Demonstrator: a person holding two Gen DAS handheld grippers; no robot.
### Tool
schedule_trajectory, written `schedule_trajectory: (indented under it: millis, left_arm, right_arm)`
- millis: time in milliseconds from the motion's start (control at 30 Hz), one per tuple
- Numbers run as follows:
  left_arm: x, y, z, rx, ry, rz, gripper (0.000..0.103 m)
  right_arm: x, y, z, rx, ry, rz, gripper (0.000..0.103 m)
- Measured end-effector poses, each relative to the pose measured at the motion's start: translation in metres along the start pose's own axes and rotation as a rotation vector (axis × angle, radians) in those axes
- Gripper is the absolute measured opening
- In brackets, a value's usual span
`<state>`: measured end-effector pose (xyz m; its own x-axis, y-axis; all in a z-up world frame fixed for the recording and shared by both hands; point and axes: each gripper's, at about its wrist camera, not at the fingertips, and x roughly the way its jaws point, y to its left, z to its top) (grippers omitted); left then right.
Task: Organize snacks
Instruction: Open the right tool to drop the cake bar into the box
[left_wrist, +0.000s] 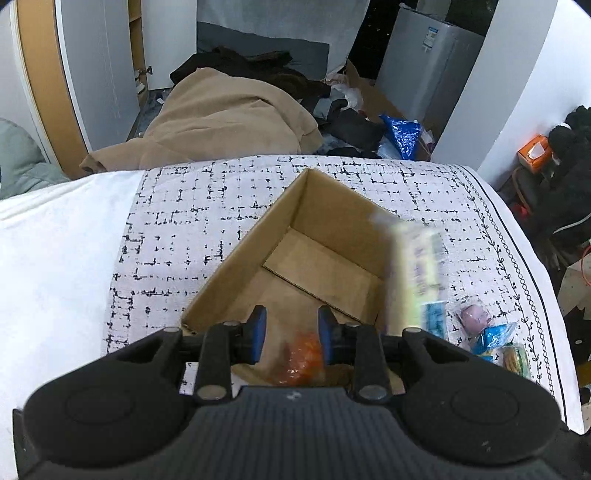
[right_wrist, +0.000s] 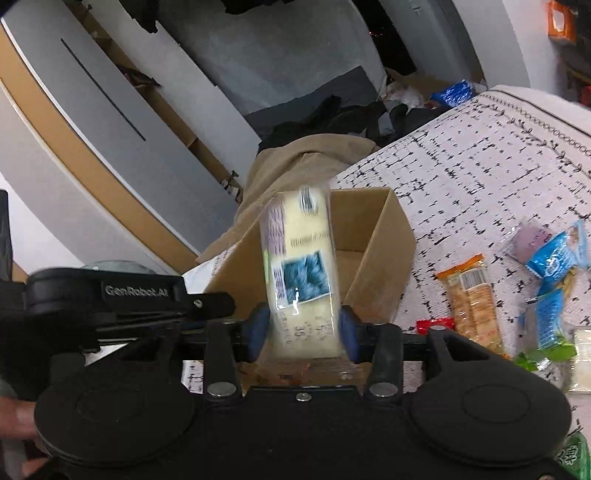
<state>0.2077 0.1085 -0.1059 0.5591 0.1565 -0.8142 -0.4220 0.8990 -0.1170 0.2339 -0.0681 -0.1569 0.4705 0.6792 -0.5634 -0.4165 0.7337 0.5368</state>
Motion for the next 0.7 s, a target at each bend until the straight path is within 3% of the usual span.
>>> schedule_trajectory:
  millis: [33, 133, 400, 700]
  left_arm:
    - [0.000, 0.000, 0.000, -0.001, 0.002, 0.000, 0.033]
    - [-0.002, 0.001, 0.000, -0.012, 0.011, 0.002, 0.040]
    - [-0.016, 0.001, -0.008, -0.032, 0.035, 0.017, 0.080]
    - [-0.043, -0.007, -0.019, -0.013, 0.001, 0.013, 0.092]
  right_arm:
    - [-0.003, 0.001, 0.000, -0.006, -0.008, -0.003, 0.060]
    - [-0.011, 0.001, 0.002, -0.010, -0.029, -0.012, 0.072]
    - [-0.042, -0.006, 0.003, 0.002, -0.062, -0.067, 0.085]
    - [-0.078, -0.010, -0.002, -0.030, -0.117, -0.142, 0.096]
